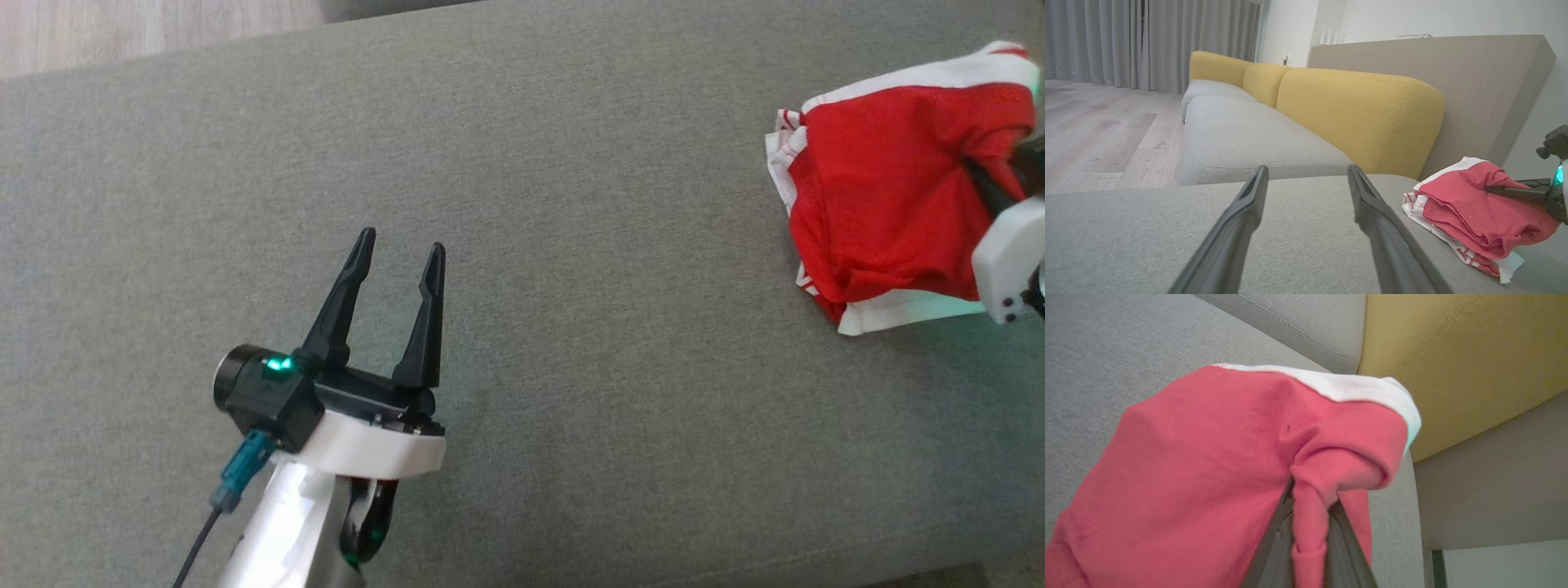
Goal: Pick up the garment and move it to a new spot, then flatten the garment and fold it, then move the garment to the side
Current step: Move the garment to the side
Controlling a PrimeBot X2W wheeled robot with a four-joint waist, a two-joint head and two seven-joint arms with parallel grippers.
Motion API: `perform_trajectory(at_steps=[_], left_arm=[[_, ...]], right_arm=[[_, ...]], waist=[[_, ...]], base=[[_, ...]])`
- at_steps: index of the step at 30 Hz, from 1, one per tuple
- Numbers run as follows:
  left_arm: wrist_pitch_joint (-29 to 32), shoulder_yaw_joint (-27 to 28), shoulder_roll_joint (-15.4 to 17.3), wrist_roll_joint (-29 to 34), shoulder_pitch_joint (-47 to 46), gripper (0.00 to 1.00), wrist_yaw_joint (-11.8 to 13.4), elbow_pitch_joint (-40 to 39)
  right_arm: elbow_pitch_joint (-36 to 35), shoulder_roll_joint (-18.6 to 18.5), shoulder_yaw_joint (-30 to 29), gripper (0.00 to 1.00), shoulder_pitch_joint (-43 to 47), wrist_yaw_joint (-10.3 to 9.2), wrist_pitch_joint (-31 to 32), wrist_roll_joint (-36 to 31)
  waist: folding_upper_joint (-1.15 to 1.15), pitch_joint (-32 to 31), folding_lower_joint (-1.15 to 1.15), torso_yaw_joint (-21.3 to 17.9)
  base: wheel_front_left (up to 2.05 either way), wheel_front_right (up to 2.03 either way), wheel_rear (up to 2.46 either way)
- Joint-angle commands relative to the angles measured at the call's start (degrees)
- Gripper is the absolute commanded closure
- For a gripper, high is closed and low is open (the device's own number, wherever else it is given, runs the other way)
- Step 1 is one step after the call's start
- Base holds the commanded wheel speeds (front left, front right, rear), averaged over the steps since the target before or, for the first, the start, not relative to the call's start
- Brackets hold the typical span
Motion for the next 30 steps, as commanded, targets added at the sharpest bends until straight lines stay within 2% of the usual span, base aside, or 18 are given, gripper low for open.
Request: perform_trajectory(at_steps=[1,14,15,16,26,30], left_arm=[[-0.5,2.0,0.3,0.1,-1.8,0.00,-0.4,-1.7],[-0.5,3.8,0.3,1.5,-2.4,0.00,-0.9,-1.5],[-0.5,3.9,0.3,1.6,-2.4,0.00,-1.0,-1.5],[-0.5,4.1,0.3,1.6,-2.4,0.00,-1.0,-1.5],[-0.5,5.4,0.3,1.9,-1.2,0.00,-1.3,-0.9],[-0.5,6.7,0.3,1.0,0.3,0.00,-1.3,-1.1]], right_arm=[[-0.6,-2.3,-1.0,1.00,1.8,-0.05,0.4,0.0],[2.1,-1.0,-5.9,1.00,3.0,-0.05,1.1,-3.1],[2.3,-0.8,-6.4,0.56,3.0,-0.05,0.9,-3.4],[2.5,-0.5,-6.9,0.00,2.9,-0.05,0.6,-3.7],[2.9,2.6,-12.0,0.00,2.3,-0.05,-2.1,-6.1],[-0.6,6.9,-16.4,0.00,1.6,-0.05,-5.1,-6.6]], waist=[[0.00,0.5,0.00,0.4],[0.00,2.7,0.00,1.2],[0.00,2.8,0.00,1.2],[0.00,2.8,0.00,1.2],[0.00,-0.6,0.00,0.4],[0.00,-3.6,0.00,0.1]], base=[[0.00,0.00,0.00],[0.00,0.00,0.00],[0.00,0.00,0.00],[0.00,0.00,0.00],[0.00,0.00,0.00],[0.00,0.00,0.00]])
